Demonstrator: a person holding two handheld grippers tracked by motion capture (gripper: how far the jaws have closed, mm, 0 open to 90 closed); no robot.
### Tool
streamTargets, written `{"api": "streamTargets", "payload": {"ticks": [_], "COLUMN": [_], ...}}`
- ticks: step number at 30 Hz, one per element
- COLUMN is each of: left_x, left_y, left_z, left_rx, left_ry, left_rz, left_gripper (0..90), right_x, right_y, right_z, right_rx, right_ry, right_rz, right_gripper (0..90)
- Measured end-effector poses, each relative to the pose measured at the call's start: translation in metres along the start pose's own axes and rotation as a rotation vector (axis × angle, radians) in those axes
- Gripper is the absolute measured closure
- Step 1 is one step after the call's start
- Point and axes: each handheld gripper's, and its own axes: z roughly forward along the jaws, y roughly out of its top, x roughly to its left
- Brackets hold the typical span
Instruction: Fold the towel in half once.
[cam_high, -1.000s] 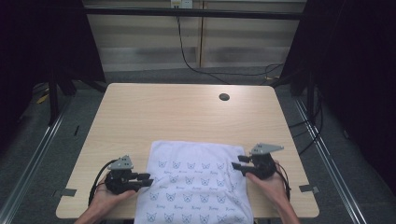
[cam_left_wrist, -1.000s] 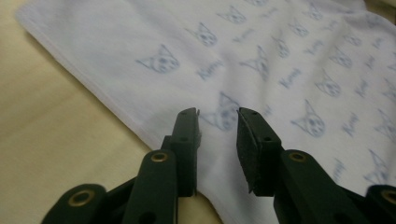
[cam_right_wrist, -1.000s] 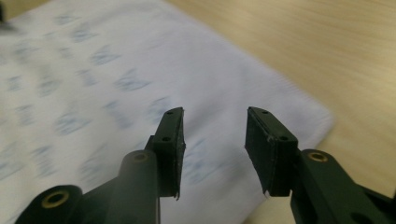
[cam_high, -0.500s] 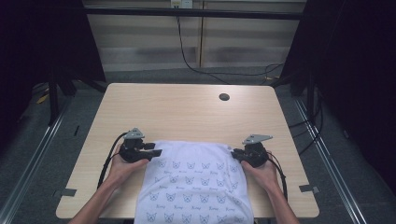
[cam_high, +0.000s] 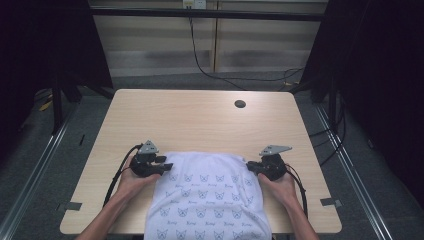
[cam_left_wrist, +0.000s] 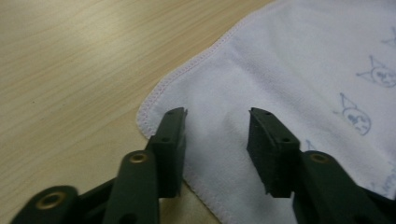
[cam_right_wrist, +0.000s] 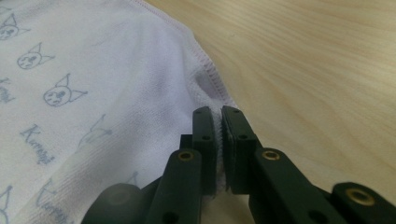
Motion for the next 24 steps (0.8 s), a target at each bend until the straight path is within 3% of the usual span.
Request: {"api": "streamTargets", "payload": {"ticks": [2,5,8,9,11,12,13,14,15,16,19,24], "left_x": [-0.002,0.000,0.003,0.006,0.011,0.011,0.015,0.015,0.019,0.021,0.026,0.039], "left_y": [-0.002,-0.006,-0.008,-0.009,-0.008,-0.008,-0.004,-0.004,0.000,0.002,0.015,0.052], "left_z": [-0.002,-0.004,-0.005,-0.008,-0.014,-0.014,-0.022,-0.022,-0.031,-0.035,-0.042,-0.065], "left_rx": [-0.005,-0.017,-0.023,-0.030,-0.072,-0.072,-0.122,-0.122,-0.174,-0.194,-0.216,-0.306], "left_ry": [-0.001,-0.046,-0.064,-0.088,-0.115,-0.115,-0.124,-0.124,-0.131,-0.143,-0.124,-0.093], "left_rz": [0.026,-0.003,-0.026,-0.056,-0.097,-0.097,-0.134,-0.134,-0.146,-0.166,-0.155,-0.137], "left_gripper": [74.2,85.9,87.7,87.8,87.8,87.9,88.0,88.0,88.0,88.0,88.0,88.0], "right_x": [0.002,0.004,0.006,0.007,0.006,0.006,0.004,0.004,0.002,0.000,-0.006,-0.014], "right_y": [0.000,-0.001,-0.002,-0.001,0.003,0.003,0.008,0.008,0.015,0.019,0.038,0.084], "right_z": [0.000,-0.001,-0.001,-0.003,-0.009,-0.009,-0.017,-0.017,-0.025,-0.028,-0.040,-0.059], "right_rx": [-0.002,-0.002,-0.007,-0.029,-0.068,-0.068,-0.123,-0.123,-0.145,-0.155,-0.207,-0.264], "right_ry": [0.013,0.027,0.045,0.069,0.086,0.086,0.103,0.103,0.096,0.092,0.088,0.058], "right_rz": [0.000,0.003,0.012,0.027,0.044,0.044,0.070,0.070,0.068,0.069,0.073,0.040], "right_gripper": [85.2,85.5,85.8,86.1,86.3,86.3,86.5,86.5,86.6,86.7,86.7,86.8]}}
